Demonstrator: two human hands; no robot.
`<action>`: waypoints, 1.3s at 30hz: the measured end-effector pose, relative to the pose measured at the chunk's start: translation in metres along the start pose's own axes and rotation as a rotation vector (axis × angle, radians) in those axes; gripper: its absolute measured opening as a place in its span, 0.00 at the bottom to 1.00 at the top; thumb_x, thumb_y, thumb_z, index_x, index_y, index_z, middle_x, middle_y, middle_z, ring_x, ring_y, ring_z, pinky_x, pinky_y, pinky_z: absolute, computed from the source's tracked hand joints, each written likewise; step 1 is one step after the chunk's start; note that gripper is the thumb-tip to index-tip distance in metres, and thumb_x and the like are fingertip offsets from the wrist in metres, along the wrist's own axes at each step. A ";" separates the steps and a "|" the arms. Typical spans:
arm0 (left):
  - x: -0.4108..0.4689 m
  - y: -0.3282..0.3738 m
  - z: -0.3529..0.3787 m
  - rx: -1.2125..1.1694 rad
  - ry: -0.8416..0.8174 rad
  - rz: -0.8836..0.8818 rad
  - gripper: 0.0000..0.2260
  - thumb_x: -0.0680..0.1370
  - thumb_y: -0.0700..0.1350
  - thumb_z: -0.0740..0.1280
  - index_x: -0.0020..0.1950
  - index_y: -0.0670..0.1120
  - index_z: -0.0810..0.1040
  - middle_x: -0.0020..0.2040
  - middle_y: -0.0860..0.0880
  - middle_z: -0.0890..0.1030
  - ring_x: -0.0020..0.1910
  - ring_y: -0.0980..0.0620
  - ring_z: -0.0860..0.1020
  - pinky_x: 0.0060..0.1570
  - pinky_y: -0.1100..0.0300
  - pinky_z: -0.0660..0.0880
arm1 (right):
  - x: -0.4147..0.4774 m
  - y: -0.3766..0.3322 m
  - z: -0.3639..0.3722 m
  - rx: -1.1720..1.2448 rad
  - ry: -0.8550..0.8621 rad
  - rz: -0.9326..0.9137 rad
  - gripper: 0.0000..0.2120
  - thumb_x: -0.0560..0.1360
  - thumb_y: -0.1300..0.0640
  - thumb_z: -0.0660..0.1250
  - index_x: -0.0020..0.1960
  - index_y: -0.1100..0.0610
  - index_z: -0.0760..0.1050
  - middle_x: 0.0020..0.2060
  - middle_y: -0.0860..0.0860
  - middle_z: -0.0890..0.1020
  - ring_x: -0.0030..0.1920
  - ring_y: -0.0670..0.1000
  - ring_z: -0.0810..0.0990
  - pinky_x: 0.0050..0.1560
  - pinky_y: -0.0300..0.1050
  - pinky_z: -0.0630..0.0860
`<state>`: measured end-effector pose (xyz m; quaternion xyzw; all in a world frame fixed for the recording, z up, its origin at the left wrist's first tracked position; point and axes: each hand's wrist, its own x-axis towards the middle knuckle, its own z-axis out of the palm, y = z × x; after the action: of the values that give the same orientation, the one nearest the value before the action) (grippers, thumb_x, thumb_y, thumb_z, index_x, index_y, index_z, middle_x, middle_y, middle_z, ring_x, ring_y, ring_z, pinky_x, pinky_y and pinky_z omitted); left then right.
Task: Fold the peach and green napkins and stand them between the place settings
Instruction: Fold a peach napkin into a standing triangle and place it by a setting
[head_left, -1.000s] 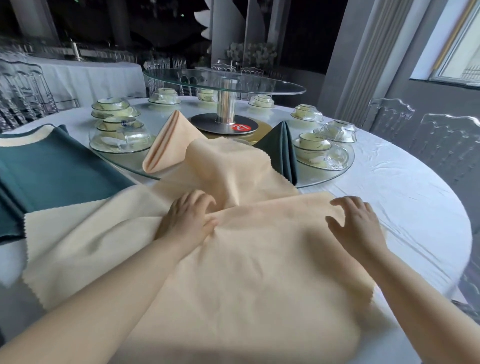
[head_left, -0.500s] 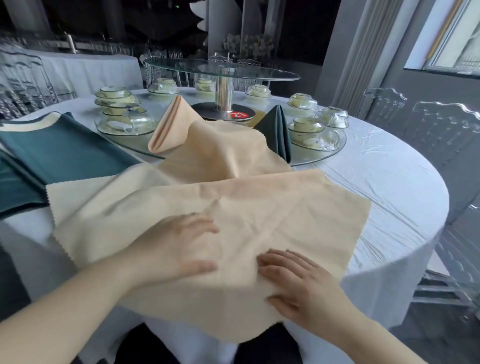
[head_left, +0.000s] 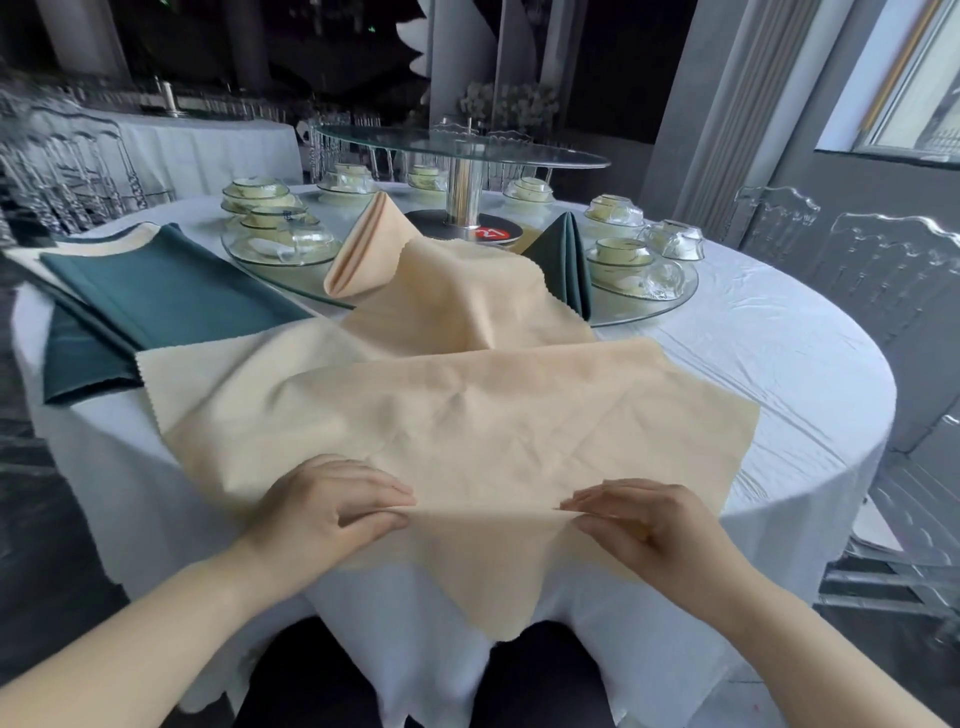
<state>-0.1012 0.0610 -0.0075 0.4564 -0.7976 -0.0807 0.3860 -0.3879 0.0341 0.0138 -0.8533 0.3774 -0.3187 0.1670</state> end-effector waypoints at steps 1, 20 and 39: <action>0.000 0.010 -0.006 -0.040 -0.025 -0.081 0.14 0.67 0.73 0.58 0.42 0.70 0.77 0.42 0.77 0.75 0.45 0.74 0.75 0.45 0.75 0.69 | -0.001 -0.006 -0.005 0.010 -0.021 0.055 0.13 0.68 0.39 0.59 0.45 0.43 0.78 0.31 0.32 0.79 0.37 0.40 0.78 0.39 0.25 0.70; 0.132 -0.051 0.008 0.122 -0.114 -0.600 0.06 0.73 0.50 0.69 0.41 0.51 0.74 0.38 0.56 0.74 0.44 0.51 0.74 0.46 0.59 0.69 | 0.134 0.061 -0.001 -0.066 0.079 0.589 0.12 0.76 0.60 0.59 0.59 0.57 0.74 0.50 0.53 0.78 0.50 0.52 0.75 0.45 0.39 0.66; 0.124 -0.075 -0.001 0.041 -0.169 -0.413 0.14 0.79 0.48 0.60 0.63 0.48 0.74 0.62 0.55 0.73 0.63 0.57 0.69 0.58 0.70 0.60 | 0.107 0.033 0.012 -0.077 -0.434 -0.023 0.28 0.61 0.35 0.61 0.58 0.44 0.76 0.53 0.29 0.68 0.57 0.25 0.63 0.60 0.23 0.56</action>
<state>-0.0859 -0.0788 0.0245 0.6094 -0.7181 -0.1797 0.2839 -0.3431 -0.0676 0.0323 -0.9119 0.3349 -0.1148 0.2078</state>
